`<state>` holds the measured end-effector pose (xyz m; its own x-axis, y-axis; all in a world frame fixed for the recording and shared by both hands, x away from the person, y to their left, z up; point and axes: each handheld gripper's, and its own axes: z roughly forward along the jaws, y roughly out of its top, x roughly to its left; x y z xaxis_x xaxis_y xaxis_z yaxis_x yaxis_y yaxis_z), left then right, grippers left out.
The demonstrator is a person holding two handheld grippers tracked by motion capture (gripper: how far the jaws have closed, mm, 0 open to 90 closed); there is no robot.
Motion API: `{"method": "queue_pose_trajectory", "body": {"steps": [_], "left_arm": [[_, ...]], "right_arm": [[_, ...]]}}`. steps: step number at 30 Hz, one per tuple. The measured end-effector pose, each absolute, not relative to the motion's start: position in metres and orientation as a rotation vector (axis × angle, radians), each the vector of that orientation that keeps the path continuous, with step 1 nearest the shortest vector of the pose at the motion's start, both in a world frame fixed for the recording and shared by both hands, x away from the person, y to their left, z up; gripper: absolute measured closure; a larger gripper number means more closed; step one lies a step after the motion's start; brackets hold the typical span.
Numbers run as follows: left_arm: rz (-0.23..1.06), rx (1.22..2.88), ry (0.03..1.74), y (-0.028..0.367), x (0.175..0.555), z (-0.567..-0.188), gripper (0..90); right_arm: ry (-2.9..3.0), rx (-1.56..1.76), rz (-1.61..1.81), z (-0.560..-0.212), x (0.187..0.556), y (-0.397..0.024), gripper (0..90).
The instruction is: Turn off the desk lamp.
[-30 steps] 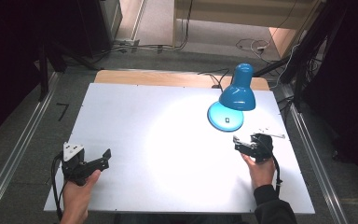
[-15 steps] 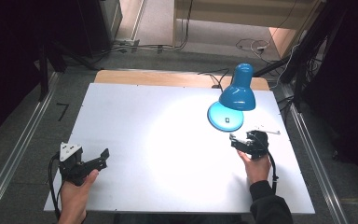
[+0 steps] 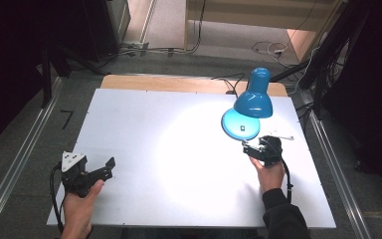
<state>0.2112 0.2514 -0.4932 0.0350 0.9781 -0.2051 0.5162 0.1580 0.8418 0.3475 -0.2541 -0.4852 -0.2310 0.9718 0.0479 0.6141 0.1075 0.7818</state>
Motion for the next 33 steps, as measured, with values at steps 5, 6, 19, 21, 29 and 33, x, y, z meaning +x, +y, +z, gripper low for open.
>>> {"method": "queue_pose_trajectory", "body": {"steps": [5,6,19,21,29,33], "left_arm": [[0.689,1.476,1.609,0.251,0.213,-0.495,4.9],[0.688,1.483,1.604,0.251,0.213,-0.495,4.9],[0.654,1.497,1.588,0.244,0.214,-0.494,4.9],[0.648,1.495,1.578,0.243,0.212,-0.492,4.9],[0.666,1.495,1.568,0.244,0.211,-0.490,4.9],[0.675,1.501,1.559,0.243,0.211,-0.489,4.9]], "right_arm": [[1.902,1.552,0.971,-0.485,0.352,-0.251,25.8],[1.903,1.548,0.981,-0.485,0.352,-0.251,26.9],[1.829,1.517,1.011,-0.487,0.358,-0.240,55.2],[1.828,1.529,1.048,-0.489,0.359,-0.240,65.7],[1.805,1.536,1.053,-0.494,0.370,-0.237,86.8],[1.784,1.522,1.063,-0.493,0.371,-0.238,87.4]]}}
